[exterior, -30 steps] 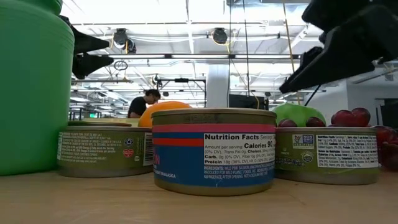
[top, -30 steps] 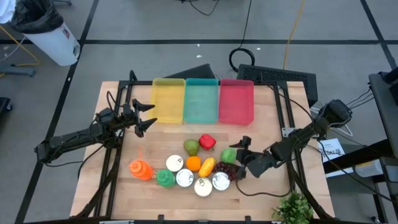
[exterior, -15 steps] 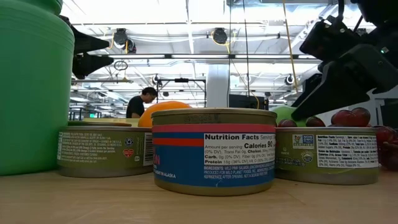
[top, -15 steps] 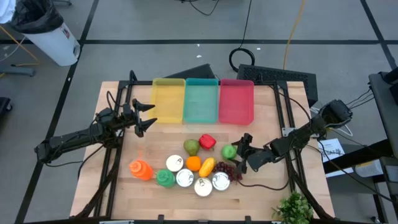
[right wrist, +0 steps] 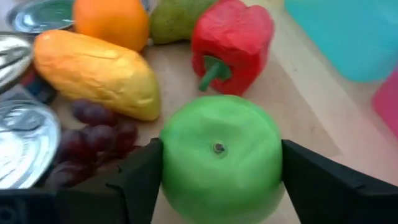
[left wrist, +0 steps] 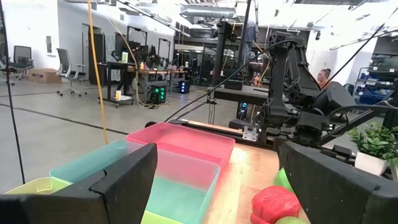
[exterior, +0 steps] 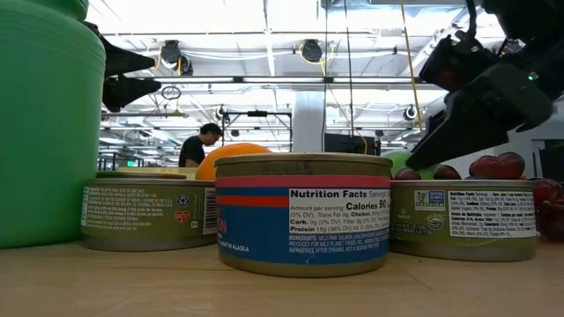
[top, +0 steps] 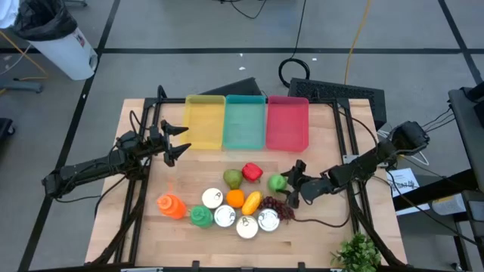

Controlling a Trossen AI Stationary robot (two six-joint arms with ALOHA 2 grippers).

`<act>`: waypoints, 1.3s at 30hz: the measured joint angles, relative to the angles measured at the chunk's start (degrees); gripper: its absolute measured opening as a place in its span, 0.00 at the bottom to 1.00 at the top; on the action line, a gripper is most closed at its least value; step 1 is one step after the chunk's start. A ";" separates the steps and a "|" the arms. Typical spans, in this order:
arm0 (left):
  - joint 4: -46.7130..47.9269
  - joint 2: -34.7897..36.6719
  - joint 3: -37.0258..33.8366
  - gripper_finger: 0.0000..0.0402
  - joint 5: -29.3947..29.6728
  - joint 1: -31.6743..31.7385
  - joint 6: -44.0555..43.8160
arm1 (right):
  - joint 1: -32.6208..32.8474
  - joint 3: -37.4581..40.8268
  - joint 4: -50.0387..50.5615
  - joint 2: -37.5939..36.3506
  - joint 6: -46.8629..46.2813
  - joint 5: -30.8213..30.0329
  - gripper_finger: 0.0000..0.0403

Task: Pick & Place Food Item
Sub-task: Put the green apple into the yellow bin

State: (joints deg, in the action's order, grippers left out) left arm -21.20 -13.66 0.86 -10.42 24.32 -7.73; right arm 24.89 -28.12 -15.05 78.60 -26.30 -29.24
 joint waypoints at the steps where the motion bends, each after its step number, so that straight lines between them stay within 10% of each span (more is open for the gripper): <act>1: 0.01 -0.01 0.00 0.87 -0.01 -0.02 0.00 | 0.26 0.02 0.02 -0.76 0.09 0.54 0.66; 24: -9.00 -4.43 0.07 0.87 -0.87 -5.51 -15.98 | 11.60 0.00 -29.78 -13.30 21.89 5.31 0.66; 39: -36.22 -41.99 9.32 0.87 17.01 -37.95 2.46 | 9.66 0.00 -49.30 -5.47 27.12 14.18 0.66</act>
State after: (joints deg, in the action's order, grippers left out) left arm -57.42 -55.66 10.18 6.59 -13.64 -5.27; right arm 34.55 -28.12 -64.35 73.14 0.82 -15.06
